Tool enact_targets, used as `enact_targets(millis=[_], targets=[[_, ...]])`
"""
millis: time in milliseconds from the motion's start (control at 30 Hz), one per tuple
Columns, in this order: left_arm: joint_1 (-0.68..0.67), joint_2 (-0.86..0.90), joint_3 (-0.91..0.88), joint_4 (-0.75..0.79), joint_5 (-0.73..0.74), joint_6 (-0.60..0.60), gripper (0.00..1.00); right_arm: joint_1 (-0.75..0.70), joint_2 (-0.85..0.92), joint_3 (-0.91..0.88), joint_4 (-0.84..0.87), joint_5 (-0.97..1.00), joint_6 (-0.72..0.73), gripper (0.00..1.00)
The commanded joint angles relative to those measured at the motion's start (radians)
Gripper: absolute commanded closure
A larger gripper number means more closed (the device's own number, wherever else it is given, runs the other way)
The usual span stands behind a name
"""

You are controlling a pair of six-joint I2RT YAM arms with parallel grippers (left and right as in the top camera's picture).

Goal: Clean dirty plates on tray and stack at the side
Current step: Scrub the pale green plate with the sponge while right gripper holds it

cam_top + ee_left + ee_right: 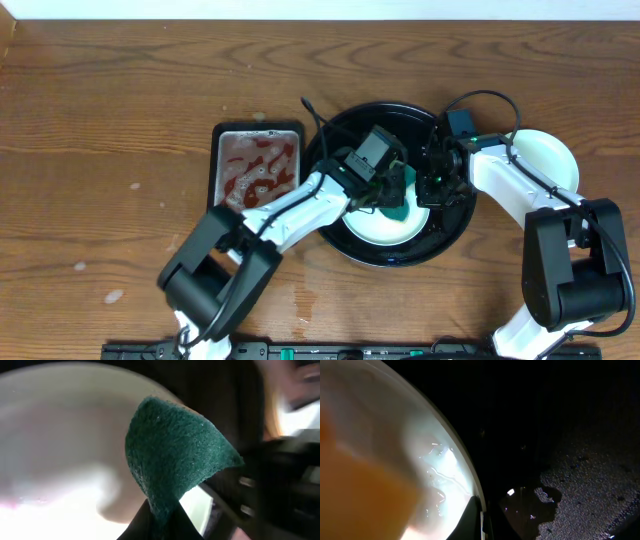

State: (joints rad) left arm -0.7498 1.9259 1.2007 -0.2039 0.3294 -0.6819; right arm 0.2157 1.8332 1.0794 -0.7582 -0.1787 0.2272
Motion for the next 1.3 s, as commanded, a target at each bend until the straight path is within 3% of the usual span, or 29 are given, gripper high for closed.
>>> enact_targets(millis=[0,100,233,400,767,967,1267], targets=[[0.004,0.064,-0.003,-0.001,-0.027,-0.037,0.93,0.028,0.058,-0.041,0.004,-0.013,0.004,0.99],[0.005,0.088,-0.003,-0.022,-0.047,-0.003,0.93,0.028,0.058,-0.041,0.004,-0.013,0.004,0.99],[0.011,0.085,-0.003,-0.110,-0.201,0.056,0.93,0.028,0.058,-0.041,0.004,-0.013,0.004,0.99],[0.051,0.064,-0.003,-0.201,-0.286,0.113,0.93,0.028,0.058,-0.041,0.006,-0.013,0.004,0.99],[0.132,-0.127,0.014,-0.243,-0.230,0.264,0.93,0.028,0.058,-0.041,0.007,-0.013,0.004,0.99],[0.135,-0.216,0.013,-0.234,-0.119,0.227,0.93,0.028,0.058,-0.041,0.008,-0.013,0.004,0.99],[0.056,-0.108,0.006,-0.134,-0.093,0.125,0.92,0.028,0.058,-0.041,0.006,-0.013,0.004,0.99]])
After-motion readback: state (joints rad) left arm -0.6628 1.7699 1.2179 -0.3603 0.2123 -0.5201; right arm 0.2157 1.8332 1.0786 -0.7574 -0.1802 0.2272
